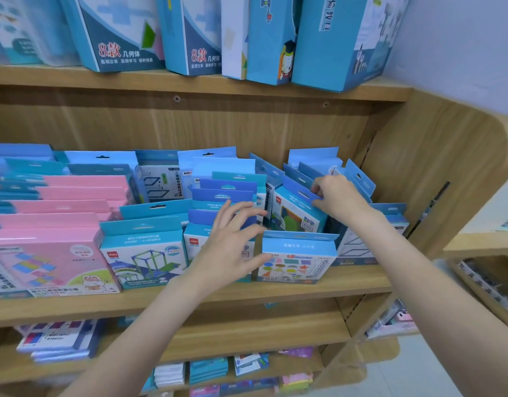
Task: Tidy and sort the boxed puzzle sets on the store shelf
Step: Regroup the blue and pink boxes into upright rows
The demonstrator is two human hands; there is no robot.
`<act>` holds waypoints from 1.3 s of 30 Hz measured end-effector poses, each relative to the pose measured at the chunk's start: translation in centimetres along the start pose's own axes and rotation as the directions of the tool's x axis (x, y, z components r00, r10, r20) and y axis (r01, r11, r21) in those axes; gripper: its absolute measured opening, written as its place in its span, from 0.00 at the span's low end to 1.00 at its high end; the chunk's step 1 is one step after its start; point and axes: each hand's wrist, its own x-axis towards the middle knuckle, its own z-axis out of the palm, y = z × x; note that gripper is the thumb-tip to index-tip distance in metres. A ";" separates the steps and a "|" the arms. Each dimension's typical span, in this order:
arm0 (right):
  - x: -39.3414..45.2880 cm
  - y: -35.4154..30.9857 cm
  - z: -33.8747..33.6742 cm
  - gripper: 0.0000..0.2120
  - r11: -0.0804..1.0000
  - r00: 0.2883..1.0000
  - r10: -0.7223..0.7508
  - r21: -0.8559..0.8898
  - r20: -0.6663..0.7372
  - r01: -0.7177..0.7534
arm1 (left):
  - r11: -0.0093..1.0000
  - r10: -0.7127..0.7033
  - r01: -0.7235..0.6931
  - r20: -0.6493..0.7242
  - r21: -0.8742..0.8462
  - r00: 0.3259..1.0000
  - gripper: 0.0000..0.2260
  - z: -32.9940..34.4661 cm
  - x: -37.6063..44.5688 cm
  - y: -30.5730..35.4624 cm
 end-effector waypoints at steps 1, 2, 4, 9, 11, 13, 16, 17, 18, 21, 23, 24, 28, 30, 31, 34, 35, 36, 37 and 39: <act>0.0 0.0 0.0 0.05 1.000 1.000 -0.005 -0.013 0.024 0.006 | 0.999 -0.006 0.007 -0.024 0.033 1.000 0.20 0.2 -0.3 0.1; 0.0 -0.1 0.1 0.05 0.999 0.999 -0.014 -0.031 0.043 0.016 | 0.998 -0.017 0.020 -0.045 0.066 0.999 0.20 0.3 -0.6 0.2; -0.1 0.0 0.4 0.08 0.999 0.999 -0.031 -0.042 0.032 0.032 | 0.993 -0.052 0.060 -0.078 0.101 0.996 0.21 0.5 -1.2 0.5; -1.8 0.4 -0.7 0.07 0.999 0.993 -0.025 0.040 -0.117 0.030 | 0.996 -0.057 0.061 -0.065 0.070 0.996 0.20 0.4 -2.0 1.5; -3.0 0.3 -2.1 0.08 0.997 0.982 -0.023 0.070 -0.186 0.036 | 0.999 -0.050 0.050 -0.025 -0.009 0.998 0.19 0.3 -2.1 2.0; -4.0 0.2 -3.5 0.09 0.990 0.969 -0.015 0.132 -0.245 0.049 | 0.993 -0.062 0.064 0.017 -0.100 0.998 0.19 0.4 -2.4 2.5; -5.4 0.1 -5.2 0.06 0.967 0.964 -0.001 0.247 -0.265 0.069 | 0.982 -0.056 0.062 0.039 -0.179 0.998 0.19 0.3 -2.9 2.7; -5.8 0.3 -5.5 0.04 0.962 0.967 -0.005 0.264 -0.255 0.074 | 0.980 -0.059 0.064 0.034 -0.188 0.998 0.19 0.1 -3.3 2.6; -6.2 0.5 -5.7 0.02 0.959 0.969 -0.010 0.274 -0.245 0.079 | 0.979 -0.068 0.072 0.029 -0.193 0.997 0.19 -0.1 -3.7 2.4; -7.6 0.8 -5.9 0.05 0.956 0.975 -0.039 0.277 -0.219 0.100 | 0.966 -0.108 0.105 0.002 -0.235 0.994 0.22 -1.3 -5.5 1.8; -8.4 0.9 -6.0 0.06 0.965 0.978 -0.081 0.231 -0.193 0.126 | 0.955 -0.141 0.129 -0.027 -0.268 0.990 0.23 -2.3 -6.7 1.4; -8.7 0.8 -5.9 0.06 0.970 0.979 -0.111 0.196 -0.172 0.144 | 0.947 -0.158 0.142 -0.034 -0.287 0.987 0.23 -2.7 -7.3 1.1; -9.1 0.1 -5.2 0.04 0.962 0.971 -0.237 0.134 -0.028 0.239 | 0.936 -0.188 0.189 0.031 -0.297 0.982 0.26 -4.3 -9.4 -0.6; -9.0 -1.0 -4.4 0.04 0.950 0.962 -0.271 0.174 0.039 0.261 | 0.926 -0.220 0.220 0.036 -0.307 0.975 0.24 -5.0 -10.6 -1.7; -8.9 -1.7 -3.8 0.04 0.939 0.958 -0.282 0.218 0.043 0.267 | 0.919 -0.240 0.238 0.032 -0.314 0.970 0.23 -5.5 -11.1 -2.2; -8.5 -4.8 -1.5 0.04 0.911 0.962 -0.271 0.326 0.012 0.253 | 0.897 -0.305 0.299 0.036 -0.326 0.952 0.20 -7.2 -12.8 -3.9; -8.4 -6.0 -0.4 0.04 0.913 0.967 -0.256 0.326 -0.014 0.246 | 0.895 -0.315 0.310 0.036 -0.321 0.948 0.19 -7.9 -13.3 -4.5; -8.3 -7.4 0.8 0.04 0.920 0.971 -0.233 0.310 -0.058 0.239 | 0.895 -0.322 0.316 0.035 -0.316 0.946 0.18 -8.5 -13.7 -5.1; -8.2 -8.7 2.0 0.03 0.934 0.972 -0.203 0.275 -0.119 0.229 | 0.895 -0.328 0.322 0.033 -0.307 0.944 0.17 -9.1 -14.1 -5.6; -8.1 -10.9 4.2 0.06 0.965 0.956 -0.139 0.183 -0.257 0.190 | 0.907 -0.321 0.315 0.022 -0.280 0.947 0.16 -10.1 -14.6 -6.4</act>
